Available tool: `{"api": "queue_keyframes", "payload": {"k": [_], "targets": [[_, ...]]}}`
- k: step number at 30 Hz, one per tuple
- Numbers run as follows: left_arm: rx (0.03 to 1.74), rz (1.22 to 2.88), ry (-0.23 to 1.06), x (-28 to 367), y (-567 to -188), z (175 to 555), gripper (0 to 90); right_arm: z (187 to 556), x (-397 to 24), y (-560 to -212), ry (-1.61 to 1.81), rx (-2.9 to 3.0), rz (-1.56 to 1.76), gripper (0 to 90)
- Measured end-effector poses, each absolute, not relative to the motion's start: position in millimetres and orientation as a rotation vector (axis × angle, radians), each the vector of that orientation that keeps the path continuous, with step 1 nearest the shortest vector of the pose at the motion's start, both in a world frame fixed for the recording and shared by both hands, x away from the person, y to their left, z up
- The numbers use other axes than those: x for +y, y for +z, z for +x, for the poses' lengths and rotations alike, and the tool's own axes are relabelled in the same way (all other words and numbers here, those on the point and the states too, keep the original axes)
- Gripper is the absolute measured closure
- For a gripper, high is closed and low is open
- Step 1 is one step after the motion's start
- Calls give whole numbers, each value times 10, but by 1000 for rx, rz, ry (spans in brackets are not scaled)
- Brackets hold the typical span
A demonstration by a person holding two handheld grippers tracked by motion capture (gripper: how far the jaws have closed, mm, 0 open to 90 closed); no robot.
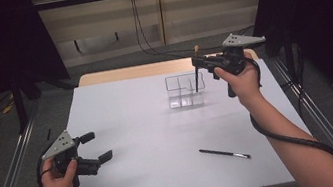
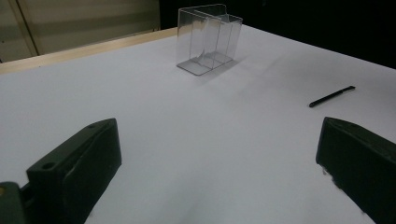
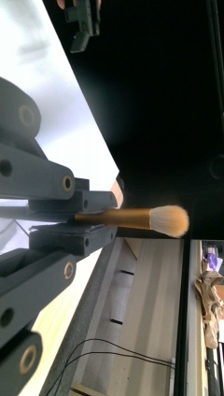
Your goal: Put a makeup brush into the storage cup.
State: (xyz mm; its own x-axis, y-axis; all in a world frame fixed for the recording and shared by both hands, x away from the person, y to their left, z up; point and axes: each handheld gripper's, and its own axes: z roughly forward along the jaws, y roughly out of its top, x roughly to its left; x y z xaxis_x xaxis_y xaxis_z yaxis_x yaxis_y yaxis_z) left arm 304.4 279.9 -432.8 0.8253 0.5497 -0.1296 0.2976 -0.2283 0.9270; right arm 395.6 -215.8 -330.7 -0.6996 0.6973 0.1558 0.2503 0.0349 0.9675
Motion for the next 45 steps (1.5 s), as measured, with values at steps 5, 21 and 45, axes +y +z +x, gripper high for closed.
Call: {"api": "queue_keyframes", "payload": {"k": [5,21,45], "targets": [[639,1832,263,2794,-4333,3046,1,4012,-2169,-3296,1698,1948,968,845],[626,1853,259,2780,-4344,3052,2,4184,-2171,-3288,1653,1913,1000,844],[630,1852,252,2754,-4364,3053,2,4320,-2218,-3453,1558,1891,1026,844]]}}
